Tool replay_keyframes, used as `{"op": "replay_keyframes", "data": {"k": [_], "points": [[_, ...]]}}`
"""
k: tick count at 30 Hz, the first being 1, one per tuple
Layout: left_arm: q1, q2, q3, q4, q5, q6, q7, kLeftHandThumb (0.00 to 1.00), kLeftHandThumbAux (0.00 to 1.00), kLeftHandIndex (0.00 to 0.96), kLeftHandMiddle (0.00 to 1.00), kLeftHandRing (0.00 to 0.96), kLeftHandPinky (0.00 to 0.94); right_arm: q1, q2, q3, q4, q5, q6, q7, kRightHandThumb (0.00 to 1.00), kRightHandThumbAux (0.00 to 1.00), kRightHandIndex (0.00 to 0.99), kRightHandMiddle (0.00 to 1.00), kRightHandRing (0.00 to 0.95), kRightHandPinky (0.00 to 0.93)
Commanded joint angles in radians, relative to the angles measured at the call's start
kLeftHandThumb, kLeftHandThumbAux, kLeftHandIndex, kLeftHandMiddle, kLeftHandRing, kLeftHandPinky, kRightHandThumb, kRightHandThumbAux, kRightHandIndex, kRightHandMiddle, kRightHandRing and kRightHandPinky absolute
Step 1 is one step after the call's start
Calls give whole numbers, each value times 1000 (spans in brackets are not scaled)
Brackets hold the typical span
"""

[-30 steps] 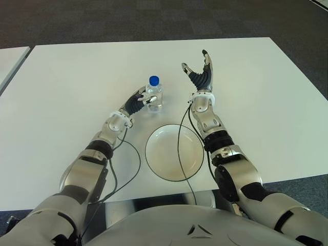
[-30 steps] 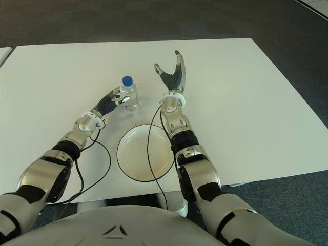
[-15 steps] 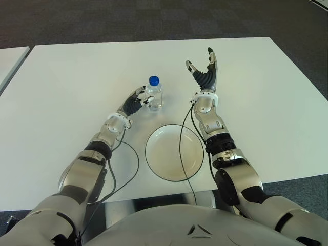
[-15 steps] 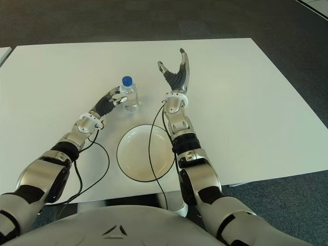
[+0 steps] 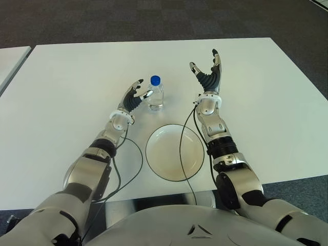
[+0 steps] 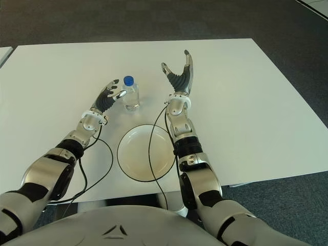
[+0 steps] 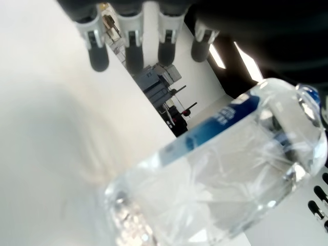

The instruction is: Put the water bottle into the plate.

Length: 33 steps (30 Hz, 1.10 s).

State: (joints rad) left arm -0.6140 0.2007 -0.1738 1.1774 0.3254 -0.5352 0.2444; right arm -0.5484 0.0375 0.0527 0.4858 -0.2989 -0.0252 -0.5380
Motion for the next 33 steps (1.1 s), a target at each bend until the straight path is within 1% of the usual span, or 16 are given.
{"op": "replay_keyframes", "data": {"k": [1,5,10,15,25,29,33], "points": [[-35,-13,-12,18,23,26,34,654,303,0,62,94,164,28,2,-8,-13,1,25,4,341,693,0,0,0,0],[-58,-21,-8,14,21,48,36,636,300,0,38,68,140,35,1,-8,-20,-3,22,0,343,707,0,0,0,0],[-78,-27,-7,8,20,66,34,616,287,0,20,36,83,40,0,-8,-21,-6,18,-6,348,710,0,0,0,0],[-104,-36,-11,12,22,87,35,606,278,0,8,11,62,43,0,-12,-22,-8,18,-8,350,707,0,0,0,0],[-127,-39,-15,8,19,92,-1,630,277,0,0,0,53,47,6,-17,-28,-8,18,-9,345,699,0,0,0,0],[-139,-30,-42,8,41,74,-35,636,271,0,0,0,48,49,8,-20,-32,-7,13,-14,344,702,0,0,0,0],[-150,-21,-66,11,57,74,-69,642,256,0,0,0,31,49,10,-23,-35,-6,14,-17,349,705,0,0,0,0]]}}
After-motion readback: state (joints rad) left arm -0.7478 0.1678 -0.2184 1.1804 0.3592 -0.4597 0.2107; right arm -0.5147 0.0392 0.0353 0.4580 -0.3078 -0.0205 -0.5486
